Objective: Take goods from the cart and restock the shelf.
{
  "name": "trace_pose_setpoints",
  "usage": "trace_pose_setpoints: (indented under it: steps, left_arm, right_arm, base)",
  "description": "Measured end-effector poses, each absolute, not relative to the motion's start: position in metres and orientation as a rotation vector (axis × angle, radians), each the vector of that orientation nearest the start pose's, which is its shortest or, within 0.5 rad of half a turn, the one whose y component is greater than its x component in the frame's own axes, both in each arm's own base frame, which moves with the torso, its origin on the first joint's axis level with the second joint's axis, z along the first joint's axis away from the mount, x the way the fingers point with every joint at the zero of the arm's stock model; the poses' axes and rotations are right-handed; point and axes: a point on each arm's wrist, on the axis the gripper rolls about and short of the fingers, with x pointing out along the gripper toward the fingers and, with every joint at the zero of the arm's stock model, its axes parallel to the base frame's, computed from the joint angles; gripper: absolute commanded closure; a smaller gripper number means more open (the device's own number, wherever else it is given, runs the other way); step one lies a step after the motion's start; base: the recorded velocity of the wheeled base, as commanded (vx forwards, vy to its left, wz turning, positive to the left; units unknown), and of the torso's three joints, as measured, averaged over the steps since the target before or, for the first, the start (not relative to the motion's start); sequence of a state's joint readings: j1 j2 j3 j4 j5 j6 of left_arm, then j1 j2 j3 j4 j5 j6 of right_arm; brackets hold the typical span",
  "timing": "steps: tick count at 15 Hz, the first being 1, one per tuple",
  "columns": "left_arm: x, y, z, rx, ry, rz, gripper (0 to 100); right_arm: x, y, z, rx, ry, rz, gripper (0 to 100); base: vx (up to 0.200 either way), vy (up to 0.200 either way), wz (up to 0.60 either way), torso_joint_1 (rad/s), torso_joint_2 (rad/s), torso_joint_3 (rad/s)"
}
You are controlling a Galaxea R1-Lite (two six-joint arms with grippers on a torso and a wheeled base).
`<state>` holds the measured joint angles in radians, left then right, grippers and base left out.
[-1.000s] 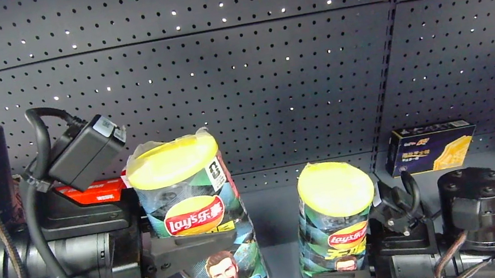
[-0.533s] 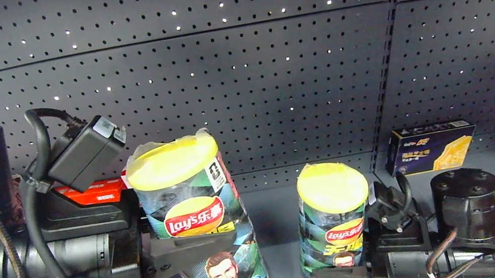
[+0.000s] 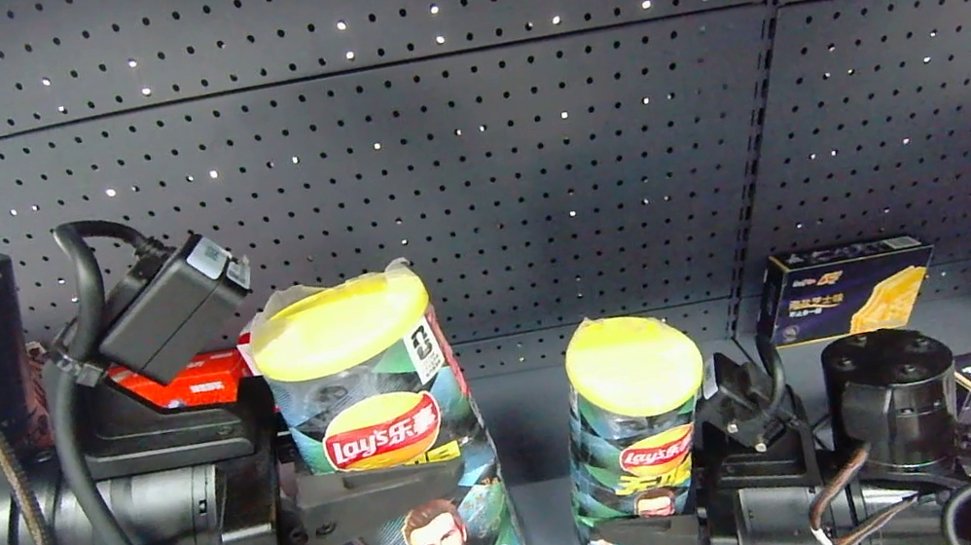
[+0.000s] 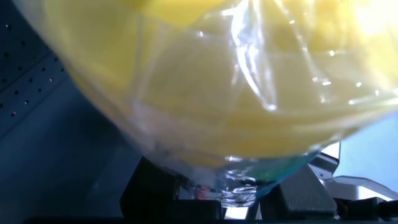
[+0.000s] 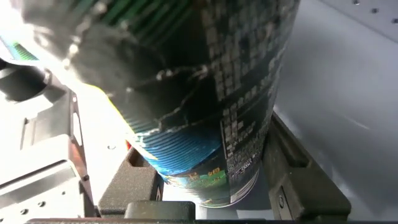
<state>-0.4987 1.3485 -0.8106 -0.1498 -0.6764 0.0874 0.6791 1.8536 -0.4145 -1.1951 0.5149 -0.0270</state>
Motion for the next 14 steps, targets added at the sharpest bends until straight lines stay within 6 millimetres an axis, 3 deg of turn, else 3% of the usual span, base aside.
trace_pose_setpoints:
  steps: [1, 8, 14]
  left_arm:
    - [0.179, -0.114, 0.228, 0.039, 0.37, -1.176, 100]
    - [0.179, -0.11, 0.224, 0.034, 0.377, -1.163, 100]
    - [0.179, -0.109, 0.225, 0.034, 0.375, -1.161, 100]
  right_arm:
    - [0.209, 0.184, 0.1, -0.046, 0.246, 1.194, 0]
    - [0.201, 0.178, 0.098, -0.053, 0.252, 1.191, 0]
    - [0.164, 0.141, 0.123, -0.045, 0.175, 1.167, 0]
  base:
    - [0.0, 0.0, 0.0, 0.0, 0.0, 0.0]
    - [0.0, 0.0, 0.0, 0.0, 0.0, 0.0]
    - [0.0, 0.0, 0.0, 0.0, 0.0, 0.0]
